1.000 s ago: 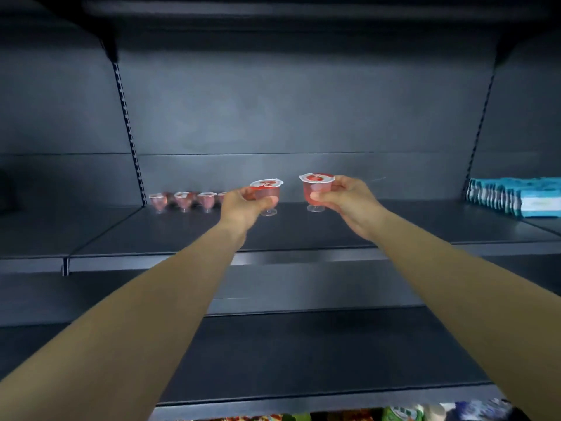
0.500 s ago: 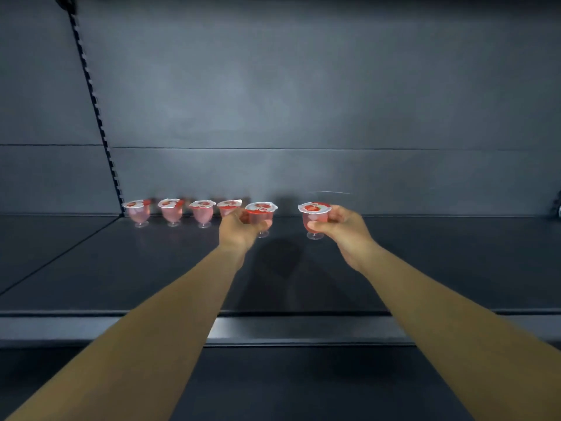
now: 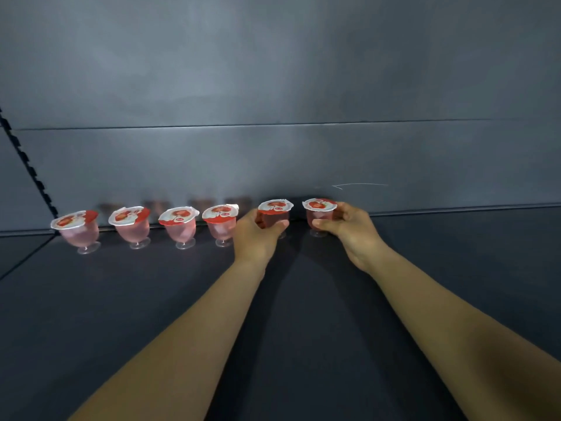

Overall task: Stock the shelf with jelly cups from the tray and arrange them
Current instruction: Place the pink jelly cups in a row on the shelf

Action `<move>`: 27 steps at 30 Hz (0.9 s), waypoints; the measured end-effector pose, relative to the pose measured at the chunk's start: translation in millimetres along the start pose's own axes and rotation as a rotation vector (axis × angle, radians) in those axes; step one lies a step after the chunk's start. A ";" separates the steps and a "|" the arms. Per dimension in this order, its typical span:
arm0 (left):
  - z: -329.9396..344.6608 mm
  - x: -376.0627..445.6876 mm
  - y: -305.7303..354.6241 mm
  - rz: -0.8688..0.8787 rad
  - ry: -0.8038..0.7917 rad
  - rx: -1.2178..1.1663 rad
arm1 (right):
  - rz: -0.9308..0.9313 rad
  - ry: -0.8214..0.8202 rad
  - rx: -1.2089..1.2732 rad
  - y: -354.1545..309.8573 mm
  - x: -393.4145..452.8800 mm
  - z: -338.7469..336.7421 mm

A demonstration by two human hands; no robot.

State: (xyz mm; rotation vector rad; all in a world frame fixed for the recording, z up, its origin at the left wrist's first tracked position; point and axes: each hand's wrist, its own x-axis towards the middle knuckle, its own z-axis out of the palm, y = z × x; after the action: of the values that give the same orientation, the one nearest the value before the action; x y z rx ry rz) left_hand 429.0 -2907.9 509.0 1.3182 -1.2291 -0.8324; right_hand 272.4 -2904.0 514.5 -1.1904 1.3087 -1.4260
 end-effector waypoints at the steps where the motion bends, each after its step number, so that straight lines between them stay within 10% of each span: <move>1: 0.4 1.5 -0.6 -0.004 -0.004 0.001 | 0.002 -0.002 -0.005 0.8 0.8 -0.2; 12: -9.2 -13.0 5.4 -0.012 -0.106 0.104 | 0.006 -0.006 -0.112 -2.9 -15.1 -12.1; 27: -56.0 -231.9 179.1 0.362 -0.458 1.372 | -0.326 -0.323 -1.438 -162.7 -224.9 -154.8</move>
State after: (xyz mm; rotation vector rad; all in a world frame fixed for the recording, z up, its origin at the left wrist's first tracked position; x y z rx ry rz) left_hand 398.0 -2647.4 650.9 1.8514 -2.5243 0.1245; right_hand 166.9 -2638.3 653.2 -2.4737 1.9615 -0.2100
